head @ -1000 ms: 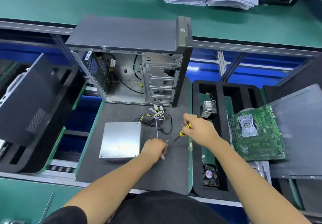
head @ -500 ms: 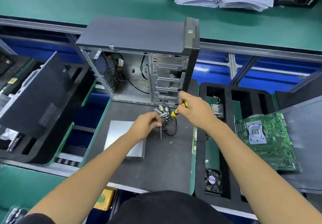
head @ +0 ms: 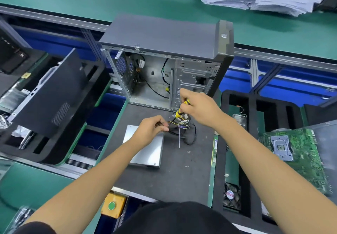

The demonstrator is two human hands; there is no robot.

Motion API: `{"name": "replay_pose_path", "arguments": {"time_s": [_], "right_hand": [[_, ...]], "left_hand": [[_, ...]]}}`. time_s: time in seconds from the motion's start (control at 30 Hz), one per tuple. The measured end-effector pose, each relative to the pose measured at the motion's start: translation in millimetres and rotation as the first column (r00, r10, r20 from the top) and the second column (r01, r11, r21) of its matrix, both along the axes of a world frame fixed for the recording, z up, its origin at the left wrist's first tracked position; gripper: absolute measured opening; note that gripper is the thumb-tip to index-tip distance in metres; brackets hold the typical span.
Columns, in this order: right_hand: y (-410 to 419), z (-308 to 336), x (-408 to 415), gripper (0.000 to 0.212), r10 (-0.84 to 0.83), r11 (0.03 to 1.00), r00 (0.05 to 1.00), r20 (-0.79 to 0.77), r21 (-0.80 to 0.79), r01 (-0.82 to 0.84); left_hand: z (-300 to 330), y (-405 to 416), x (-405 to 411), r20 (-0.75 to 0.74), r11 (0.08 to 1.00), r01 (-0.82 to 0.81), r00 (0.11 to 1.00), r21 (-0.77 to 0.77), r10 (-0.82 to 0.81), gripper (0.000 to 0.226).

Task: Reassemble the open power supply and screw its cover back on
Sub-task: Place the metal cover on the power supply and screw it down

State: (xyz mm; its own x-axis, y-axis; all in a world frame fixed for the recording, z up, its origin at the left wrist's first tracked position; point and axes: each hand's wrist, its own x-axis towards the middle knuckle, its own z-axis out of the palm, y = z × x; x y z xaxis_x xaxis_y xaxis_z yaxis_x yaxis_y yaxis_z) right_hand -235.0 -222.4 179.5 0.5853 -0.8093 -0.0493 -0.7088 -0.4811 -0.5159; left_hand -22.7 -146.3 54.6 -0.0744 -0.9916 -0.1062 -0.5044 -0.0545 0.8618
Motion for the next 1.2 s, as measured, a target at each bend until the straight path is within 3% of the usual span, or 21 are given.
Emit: {"name": "replay_pose_path", "arguments": {"time_s": [0.2,0.33,0.57,0.83,1.2], "right_hand": [[-8.1,4.2,30.0,0.015,0.056,0.996,0.998,-0.037,-0.07,-0.058],[-12.5,-0.9,48.7,0.013,0.13,0.983,0.985,-0.116,-0.115,-0.143],[-7.2,-23.2,65.0,0.017,0.186,0.973,0.963,-0.197,-0.102,-0.209],[-2.4,-30.5,73.9,0.022,0.169,0.976,0.956,-0.241,-0.094,-0.196],[-5.9,-26.6,84.1,0.015,0.191,0.971,0.933,-0.306,-0.079,-0.225]], "left_hand": [[-2.1,-12.5,24.1,-0.029,1.0,-0.013,0.999,0.016,0.014,0.015],[-6.7,-23.4,30.2,0.205,0.995,0.086,0.976,-0.042,-0.076,0.013],[-29.1,-21.1,33.4,0.289,0.995,0.081,0.955,-0.051,-0.063,0.012],[-31.5,-18.5,37.0,0.266,0.989,0.035,0.961,0.143,-0.072,0.016],[-36.5,-15.3,37.0,0.215,0.994,-0.002,0.976,0.108,-0.022,0.015]]}}
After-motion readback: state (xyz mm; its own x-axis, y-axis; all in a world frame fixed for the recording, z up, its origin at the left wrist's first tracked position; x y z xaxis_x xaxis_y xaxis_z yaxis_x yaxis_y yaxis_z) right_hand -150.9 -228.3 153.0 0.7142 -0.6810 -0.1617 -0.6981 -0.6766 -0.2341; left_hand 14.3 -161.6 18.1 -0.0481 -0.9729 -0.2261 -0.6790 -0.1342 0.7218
